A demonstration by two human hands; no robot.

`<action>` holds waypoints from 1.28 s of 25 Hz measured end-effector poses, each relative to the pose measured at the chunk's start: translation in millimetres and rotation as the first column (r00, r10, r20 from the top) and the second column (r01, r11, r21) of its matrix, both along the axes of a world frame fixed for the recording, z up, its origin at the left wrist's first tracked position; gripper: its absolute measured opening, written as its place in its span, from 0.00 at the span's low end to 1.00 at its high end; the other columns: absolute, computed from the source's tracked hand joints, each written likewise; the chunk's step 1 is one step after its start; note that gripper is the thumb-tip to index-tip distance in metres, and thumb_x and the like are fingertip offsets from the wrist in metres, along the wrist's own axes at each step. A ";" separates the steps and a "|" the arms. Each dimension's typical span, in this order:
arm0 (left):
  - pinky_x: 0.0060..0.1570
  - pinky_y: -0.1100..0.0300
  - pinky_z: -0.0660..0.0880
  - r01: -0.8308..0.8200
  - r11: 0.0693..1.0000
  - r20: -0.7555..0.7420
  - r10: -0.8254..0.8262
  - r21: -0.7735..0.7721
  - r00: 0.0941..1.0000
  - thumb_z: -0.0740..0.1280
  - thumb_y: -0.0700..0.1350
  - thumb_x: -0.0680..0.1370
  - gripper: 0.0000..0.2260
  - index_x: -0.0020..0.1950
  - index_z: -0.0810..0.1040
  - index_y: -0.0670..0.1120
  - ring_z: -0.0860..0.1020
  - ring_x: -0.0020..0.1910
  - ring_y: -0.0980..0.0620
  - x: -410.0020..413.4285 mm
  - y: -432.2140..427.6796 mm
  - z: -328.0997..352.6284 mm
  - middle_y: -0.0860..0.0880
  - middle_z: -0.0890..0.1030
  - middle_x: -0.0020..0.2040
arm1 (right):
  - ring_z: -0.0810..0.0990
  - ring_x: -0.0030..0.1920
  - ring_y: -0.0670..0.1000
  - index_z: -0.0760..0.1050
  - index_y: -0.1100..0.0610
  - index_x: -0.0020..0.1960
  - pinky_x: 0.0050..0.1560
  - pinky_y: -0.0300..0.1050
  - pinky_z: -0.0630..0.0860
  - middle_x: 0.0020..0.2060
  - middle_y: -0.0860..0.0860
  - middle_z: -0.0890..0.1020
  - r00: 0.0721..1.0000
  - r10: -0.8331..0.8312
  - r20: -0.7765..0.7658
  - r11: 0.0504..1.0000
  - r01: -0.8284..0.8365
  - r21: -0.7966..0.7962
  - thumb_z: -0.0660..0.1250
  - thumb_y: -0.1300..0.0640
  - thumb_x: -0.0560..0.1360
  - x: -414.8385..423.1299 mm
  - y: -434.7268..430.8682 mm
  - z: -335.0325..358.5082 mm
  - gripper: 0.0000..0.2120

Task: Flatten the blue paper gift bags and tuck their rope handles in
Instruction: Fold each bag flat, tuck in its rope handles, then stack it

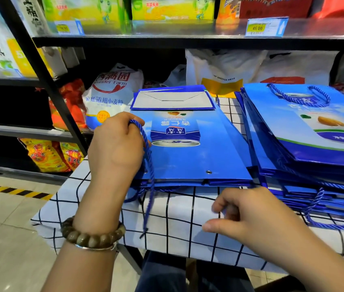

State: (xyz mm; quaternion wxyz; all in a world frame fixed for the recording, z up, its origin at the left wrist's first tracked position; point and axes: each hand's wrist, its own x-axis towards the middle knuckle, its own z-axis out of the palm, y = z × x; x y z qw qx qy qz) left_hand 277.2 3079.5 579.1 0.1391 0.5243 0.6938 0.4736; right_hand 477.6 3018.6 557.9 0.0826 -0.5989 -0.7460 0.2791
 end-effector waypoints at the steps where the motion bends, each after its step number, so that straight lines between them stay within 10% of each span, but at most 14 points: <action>1: 0.42 0.46 0.78 0.005 1.000 0.011 -0.005 -0.013 1.000 0.55 0.44 0.75 0.11 0.39 0.75 0.54 0.81 0.38 0.47 0.7 -0.1 0.9 0.54 0.80 0.29 | 0.72 0.36 0.42 0.74 0.45 0.46 0.41 0.41 0.72 0.30 0.45 0.75 1.000 0.013 0.000 1.000 -0.013 0.028 0.64 0.33 0.64 -6.3 -2.4 -1.7 0.19; 5: 0.40 0.46 0.79 0.079 0.996 0.043 -0.080 0.036 0.996 0.57 0.50 0.69 0.10 0.35 0.77 0.52 0.81 0.35 0.45 13.2 -5.9 11.2 0.53 0.80 0.26 | 0.76 0.42 0.49 0.70 0.47 0.61 0.45 0.45 0.73 0.31 0.46 0.73 0.992 0.059 -0.108 0.997 -0.053 0.052 0.61 0.35 0.70 -40.4 -6.0 -7.8 0.25; 14: 0.39 0.46 0.78 0.135 0.985 0.023 -0.139 0.107 0.990 0.55 0.51 0.69 0.12 0.37 0.77 0.50 0.79 0.31 0.50 21.2 -13.7 27.0 0.58 0.79 0.26 | 0.77 0.33 0.55 0.77 0.57 0.39 0.38 0.48 0.76 0.32 0.55 0.80 0.922 0.078 -0.380 0.997 -0.071 0.033 0.67 0.48 0.72 -51.5 -3.4 -13.7 0.12; 17: 0.42 0.46 0.78 0.194 0.981 -0.035 -0.193 0.003 0.981 0.62 0.51 0.72 0.06 0.41 0.76 0.51 0.80 0.37 0.48 14.5 -11.2 21.0 0.52 0.81 0.32 | 0.74 0.23 0.47 0.77 0.56 0.32 0.25 0.37 0.70 0.26 0.51 0.80 0.713 -0.032 -0.701 0.996 -0.037 -0.082 0.70 0.52 0.67 -34.2 -5.3 8.5 0.09; 20: 0.45 0.65 0.76 0.350 0.931 -0.096 -0.359 -0.101 0.928 0.68 0.40 0.72 0.16 0.52 0.71 0.59 0.77 0.46 0.58 14.0 -13.2 13.4 0.58 0.78 0.46 | 0.73 0.19 0.47 0.75 0.59 0.31 0.21 0.36 0.68 0.22 0.52 0.78 0.537 -0.095 -0.838 0.979 0.203 0.020 0.67 0.56 0.69 -16.1 11.7 26.3 0.10; 23: 0.40 0.77 0.68 0.310 0.941 -0.073 -0.302 0.136 0.950 0.66 0.42 0.73 0.16 0.55 0.70 0.59 0.72 0.48 0.66 23.2 -26.8 15.5 0.61 0.71 0.50 | 0.72 0.19 0.46 0.72 0.65 0.35 0.21 0.37 0.69 0.22 0.51 0.77 0.555 -0.089 -0.827 0.922 0.360 0.142 0.64 0.59 0.74 -7.0 32.8 37.4 0.12; 27: 0.45 0.67 0.70 0.472 0.878 -0.161 -0.457 0.074 0.875 0.60 0.60 0.68 0.12 0.43 0.79 0.57 0.74 0.42 0.62 43.5 -37.6 -0.1 0.59 0.76 0.41 | 0.73 0.19 0.45 0.73 0.63 0.35 0.22 0.39 0.71 0.22 0.50 0.77 0.606 -0.093 -0.790 0.911 0.372 0.177 0.64 0.58 0.74 -7.7 43.5 37.1 0.12; 32: 0.44 0.55 0.73 0.481 0.876 -0.173 -0.478 -0.029 0.861 0.63 0.57 0.69 0.12 0.44 0.81 0.53 0.74 0.38 0.58 52.4 -30.9 -10.7 0.56 0.77 0.38 | 0.74 0.20 0.46 0.72 0.59 0.32 0.22 0.37 0.73 0.21 0.50 0.77 0.571 -0.122 -0.812 0.926 0.359 0.113 0.65 0.60 0.74 -10.8 44.1 28.6 0.12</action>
